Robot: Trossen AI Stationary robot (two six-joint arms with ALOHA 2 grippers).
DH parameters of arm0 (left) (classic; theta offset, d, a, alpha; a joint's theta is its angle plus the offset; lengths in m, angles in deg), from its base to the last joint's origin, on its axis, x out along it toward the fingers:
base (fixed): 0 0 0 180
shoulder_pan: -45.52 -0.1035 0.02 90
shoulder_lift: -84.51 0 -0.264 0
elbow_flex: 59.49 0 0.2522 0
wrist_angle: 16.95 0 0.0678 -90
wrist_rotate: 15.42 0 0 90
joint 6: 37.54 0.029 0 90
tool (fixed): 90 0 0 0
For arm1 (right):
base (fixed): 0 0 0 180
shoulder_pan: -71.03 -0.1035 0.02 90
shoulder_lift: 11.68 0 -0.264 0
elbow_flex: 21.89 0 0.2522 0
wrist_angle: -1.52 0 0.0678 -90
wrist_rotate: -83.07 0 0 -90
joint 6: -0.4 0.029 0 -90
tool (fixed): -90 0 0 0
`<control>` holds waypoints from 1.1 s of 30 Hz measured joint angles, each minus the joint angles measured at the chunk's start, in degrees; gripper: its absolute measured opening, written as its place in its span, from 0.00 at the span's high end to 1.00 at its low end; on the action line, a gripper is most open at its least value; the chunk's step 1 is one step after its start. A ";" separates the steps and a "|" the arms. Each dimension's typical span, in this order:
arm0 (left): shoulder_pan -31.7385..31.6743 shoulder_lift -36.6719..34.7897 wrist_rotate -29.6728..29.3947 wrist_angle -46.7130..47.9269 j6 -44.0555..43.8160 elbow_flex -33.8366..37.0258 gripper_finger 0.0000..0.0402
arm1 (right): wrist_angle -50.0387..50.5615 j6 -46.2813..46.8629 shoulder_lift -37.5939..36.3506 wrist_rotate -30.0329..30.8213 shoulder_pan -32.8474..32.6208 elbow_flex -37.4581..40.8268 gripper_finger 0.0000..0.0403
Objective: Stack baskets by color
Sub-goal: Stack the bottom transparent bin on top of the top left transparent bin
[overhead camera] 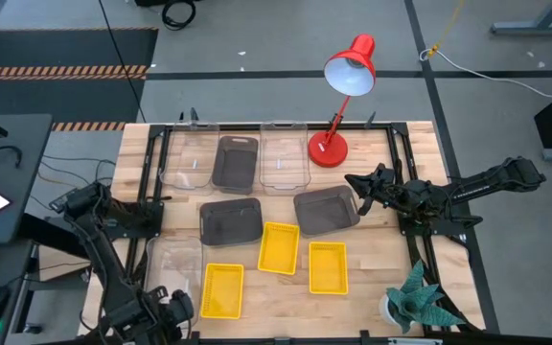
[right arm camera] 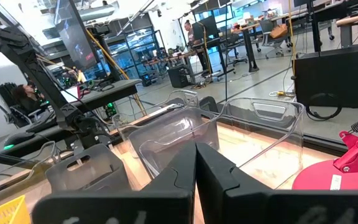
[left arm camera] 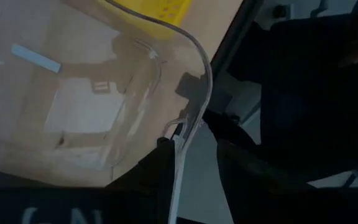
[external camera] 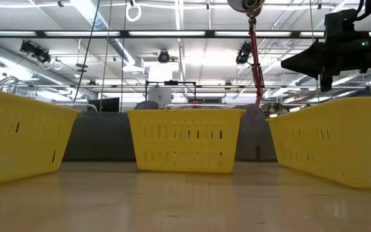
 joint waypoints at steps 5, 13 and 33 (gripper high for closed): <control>0.08 0.43 -0.18 1.56 0.05 -0.02 0.59 | 0.00 0.01 0.00 0.02 0.00 0.00 0.97; 0.75 3.86 0.03 2.06 8.89 0.02 0.36 | 0.00 0.01 0.00 0.00 0.00 -0.02 0.97; 0.24 10.03 9.14 4.36 20.76 0.00 0.84 | 0.00 0.01 0.00 0.00 0.00 -0.02 0.97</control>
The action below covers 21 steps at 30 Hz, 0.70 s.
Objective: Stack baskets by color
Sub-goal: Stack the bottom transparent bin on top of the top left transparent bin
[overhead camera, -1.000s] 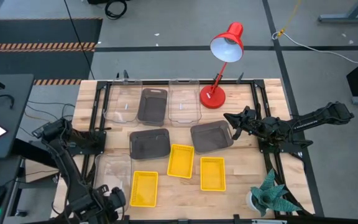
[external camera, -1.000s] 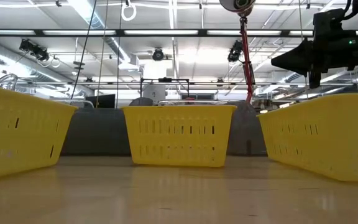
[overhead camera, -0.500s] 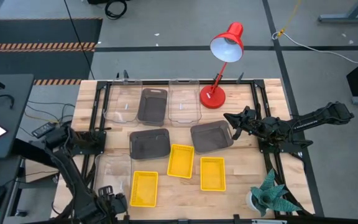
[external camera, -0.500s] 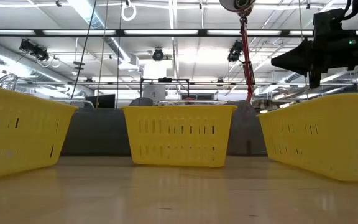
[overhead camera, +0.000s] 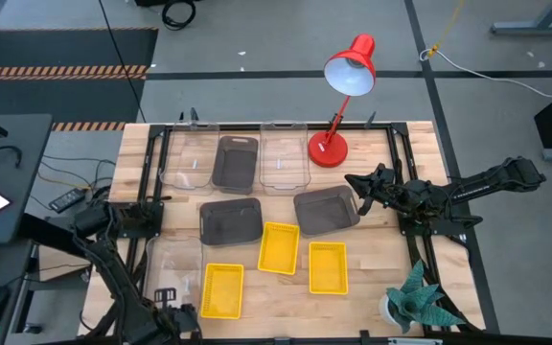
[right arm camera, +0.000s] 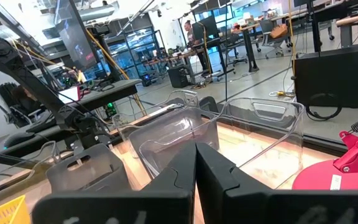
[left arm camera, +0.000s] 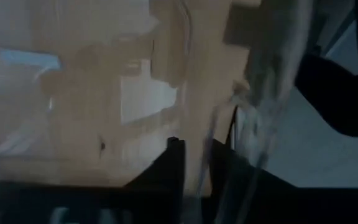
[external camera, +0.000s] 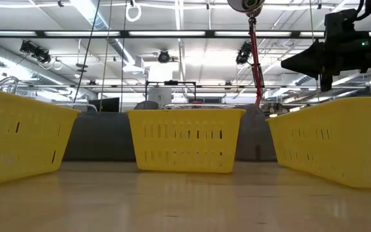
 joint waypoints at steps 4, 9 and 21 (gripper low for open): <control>-0.40 -1.22 0.46 3.20 0.00 -0.02 0.97 | 0.00 0.00 0.01 0.00 0.00 -0.01 0.97; -0.92 -2.73 1.39 5.65 -0.23 0.00 0.97 | 0.00 0.00 0.00 0.00 0.00 0.02 0.97; -1.65 -12.04 1.14 9.20 -3.02 0.02 0.98 | 0.00 0.00 0.00 0.00 0.00 0.02 0.97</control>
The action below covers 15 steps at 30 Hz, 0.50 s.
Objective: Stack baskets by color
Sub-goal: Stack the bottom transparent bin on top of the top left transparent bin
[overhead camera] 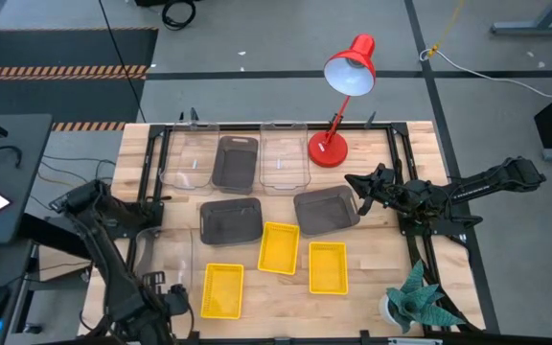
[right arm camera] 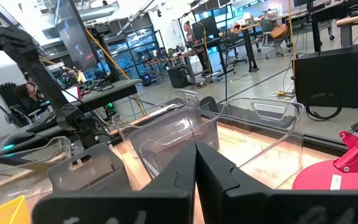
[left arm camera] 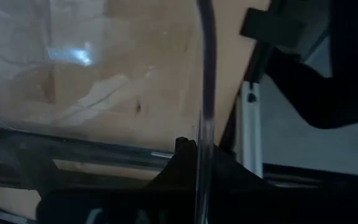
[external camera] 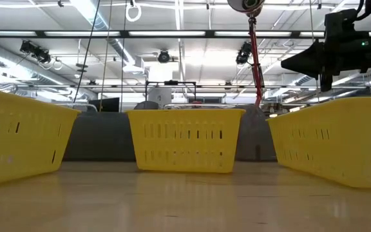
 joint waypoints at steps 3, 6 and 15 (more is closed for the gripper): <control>-0.11 -3.69 -0.44 -0.05 -0.32 0.00 0.98 | 0.00 0.00 0.00 0.01 0.00 -0.01 0.97; -0.26 -7.96 -3.15 0.20 -2.06 0.00 0.98 | 0.00 0.00 0.00 0.01 0.00 0.00 0.97; -0.28 -20.39 -13.56 0.37 -4.28 0.00 0.98 | 0.02 0.00 0.02 0.01 0.00 -0.01 0.97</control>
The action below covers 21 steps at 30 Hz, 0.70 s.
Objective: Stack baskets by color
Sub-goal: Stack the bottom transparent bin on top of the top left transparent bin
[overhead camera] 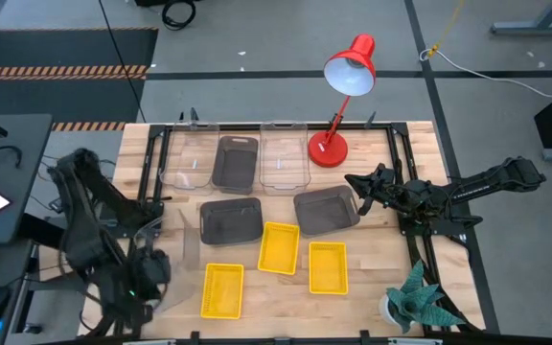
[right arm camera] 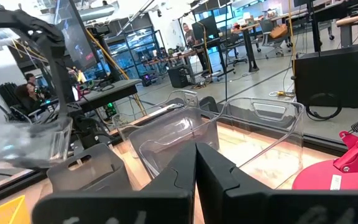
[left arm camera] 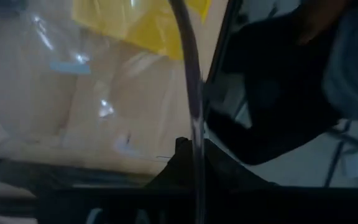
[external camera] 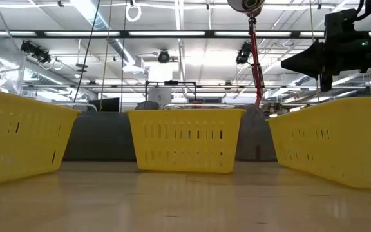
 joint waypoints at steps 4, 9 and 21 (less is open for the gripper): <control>-0.01 -4.32 -3.67 0.40 0.30 0.00 0.98 | -0.02 0.00 -0.02 -0.01 0.00 -0.01 0.97; -0.04 -9.63 -4.42 0.50 0.26 0.00 0.98 | -0.02 0.00 -0.01 -0.01 0.00 0.00 0.97; -0.81 -22.61 -14.26 0.01 6.70 -0.01 0.98 | -0.02 0.00 0.00 -0.01 0.00 0.00 0.97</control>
